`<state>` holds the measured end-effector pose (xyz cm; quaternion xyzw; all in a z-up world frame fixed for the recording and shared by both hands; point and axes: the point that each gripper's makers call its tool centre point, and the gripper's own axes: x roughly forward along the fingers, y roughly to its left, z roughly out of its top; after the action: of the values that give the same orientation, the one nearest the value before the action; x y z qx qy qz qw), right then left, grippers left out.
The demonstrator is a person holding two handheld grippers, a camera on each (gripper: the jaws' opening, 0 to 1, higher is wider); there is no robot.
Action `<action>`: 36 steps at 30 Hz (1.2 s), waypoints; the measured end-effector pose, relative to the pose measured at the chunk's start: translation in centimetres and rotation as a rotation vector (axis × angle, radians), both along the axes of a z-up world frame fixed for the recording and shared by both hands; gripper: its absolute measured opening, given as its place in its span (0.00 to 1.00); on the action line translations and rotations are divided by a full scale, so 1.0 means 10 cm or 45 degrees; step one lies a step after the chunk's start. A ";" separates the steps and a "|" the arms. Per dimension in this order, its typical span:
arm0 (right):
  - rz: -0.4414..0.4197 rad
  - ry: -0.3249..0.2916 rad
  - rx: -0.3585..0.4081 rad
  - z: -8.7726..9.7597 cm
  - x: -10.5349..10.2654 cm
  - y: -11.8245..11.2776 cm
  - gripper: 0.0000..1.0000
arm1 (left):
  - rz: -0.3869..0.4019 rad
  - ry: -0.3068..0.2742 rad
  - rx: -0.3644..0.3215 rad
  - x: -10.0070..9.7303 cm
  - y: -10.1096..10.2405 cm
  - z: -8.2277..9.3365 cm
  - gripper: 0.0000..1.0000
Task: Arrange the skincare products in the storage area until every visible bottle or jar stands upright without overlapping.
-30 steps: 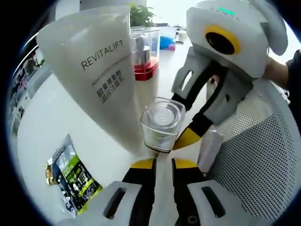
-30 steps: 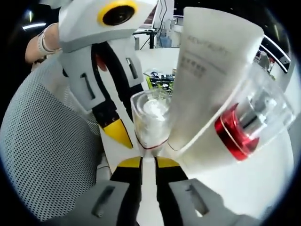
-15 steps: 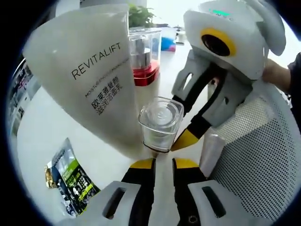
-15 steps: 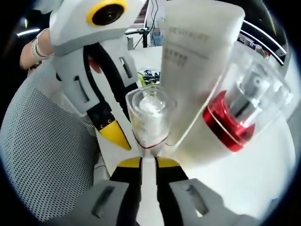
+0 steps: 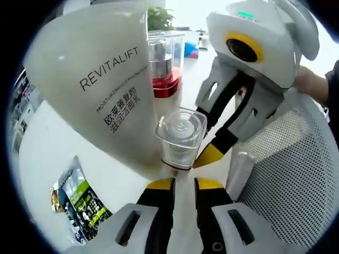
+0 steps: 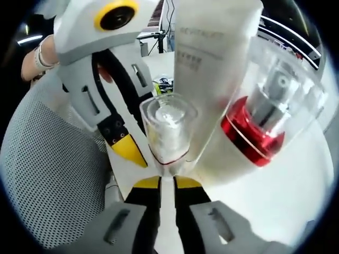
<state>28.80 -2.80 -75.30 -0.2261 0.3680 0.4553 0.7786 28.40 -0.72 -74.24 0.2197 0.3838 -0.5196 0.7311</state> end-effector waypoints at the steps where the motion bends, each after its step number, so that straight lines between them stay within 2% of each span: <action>1: 0.000 0.003 -0.001 0.02 -0.01 -0.02 0.10 | -0.001 -0.001 0.004 -0.01 0.02 0.01 0.12; 7: -0.010 0.054 -0.001 0.09 -0.15 -0.13 0.11 | 0.004 -0.015 0.028 -0.08 0.23 0.07 0.11; 11: -0.046 0.148 0.028 0.14 -0.30 -0.21 0.12 | 0.011 -0.015 0.030 -0.16 0.33 0.11 0.11; 13: -0.067 0.213 0.029 0.16 -0.41 -0.26 0.13 | 0.025 -0.014 0.023 -0.19 0.36 0.12 0.11; 14: -0.090 0.278 0.023 0.15 -0.49 -0.29 0.15 | 0.032 -0.010 0.018 -0.22 0.37 0.13 0.11; 16: -0.119 0.337 0.006 0.15 -0.58 -0.35 0.18 | 0.039 -0.010 0.011 -0.26 0.38 0.13 0.11; 18: -0.128 0.355 0.010 0.16 -0.62 -0.37 0.18 | 0.054 -0.005 0.000 -0.29 0.39 0.14 0.11; 20: -0.149 0.424 0.019 0.17 -0.72 -0.38 0.18 | 0.071 0.000 -0.016 -0.31 0.40 0.15 0.11; 24: -0.167 0.510 0.001 0.11 -0.85 -0.42 0.20 | 0.083 0.007 -0.029 -0.35 0.41 0.15 0.11; 27: -0.193 0.623 -0.023 0.04 -0.97 -0.45 0.21 | 0.099 0.011 -0.043 -0.36 0.43 0.16 0.11; 30: -0.204 0.659 -0.034 -0.03 -1.00 -0.44 0.23 | 0.109 0.009 -0.046 -0.37 0.46 0.16 0.11; 36: -0.309 0.732 -0.005 -0.11 -0.98 -0.42 0.26 | 0.130 0.002 -0.075 -0.38 0.48 0.20 0.11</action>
<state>19.03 -7.00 -76.40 -0.0441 0.5985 0.4036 0.6907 24.56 4.09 -72.27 0.1779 0.3797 -0.4930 0.7623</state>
